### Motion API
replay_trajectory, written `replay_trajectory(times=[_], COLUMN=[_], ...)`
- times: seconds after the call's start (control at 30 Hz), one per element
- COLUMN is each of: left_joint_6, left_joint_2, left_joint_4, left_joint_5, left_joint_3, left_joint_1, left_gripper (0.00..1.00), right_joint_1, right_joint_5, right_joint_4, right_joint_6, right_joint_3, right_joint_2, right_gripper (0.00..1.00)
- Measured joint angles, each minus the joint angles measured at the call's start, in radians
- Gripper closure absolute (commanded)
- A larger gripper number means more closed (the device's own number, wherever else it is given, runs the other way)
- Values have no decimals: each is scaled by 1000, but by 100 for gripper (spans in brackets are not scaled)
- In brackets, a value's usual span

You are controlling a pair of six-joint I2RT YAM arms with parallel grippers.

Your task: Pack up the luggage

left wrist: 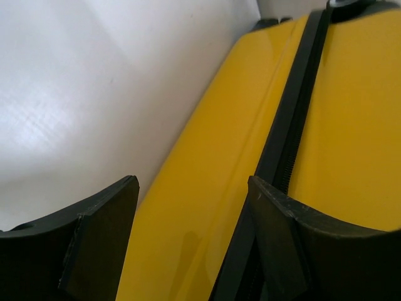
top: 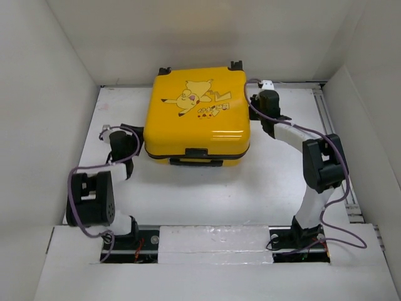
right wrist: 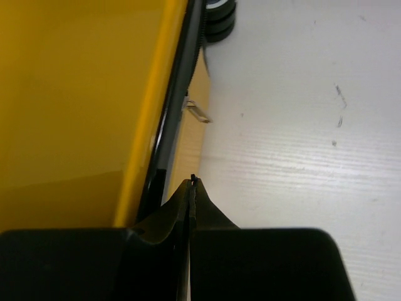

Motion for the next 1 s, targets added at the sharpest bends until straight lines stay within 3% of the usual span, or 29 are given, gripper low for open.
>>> replay_trajectory(times=[0.4,0.6,0.77,0.8,0.9,1.0], left_joint_6=[111,144,147,150,184,218], left_joint_2=[-553,-772,-782,-781,-787,-795], left_joint_4=[-246,-406,-423,-423,-454,-476], left_joint_5=[-286,-336,-285,-282,-289,-276], left_joint_3=[-287,-336,-337,-336,-316,-285], left_joint_1=[-239,-366,-388,-389,-393,-405], left_gripper=[34,34,34,34,34,32], right_joint_1=[-1,-18,-24,-26,-32,-26], right_joint_5=[-5,-148,-238,-248,-250,-300], right_joint_4=[-121,-330,-387,-399,-388,-358], right_joint_6=[-177,-209,-206,-204,-199,-154], right_joint_3=[161,550,819,853,858,739], right_joint_2=[72,296,424,430,389,239], right_gripper=[100,96,76,67,49,43])
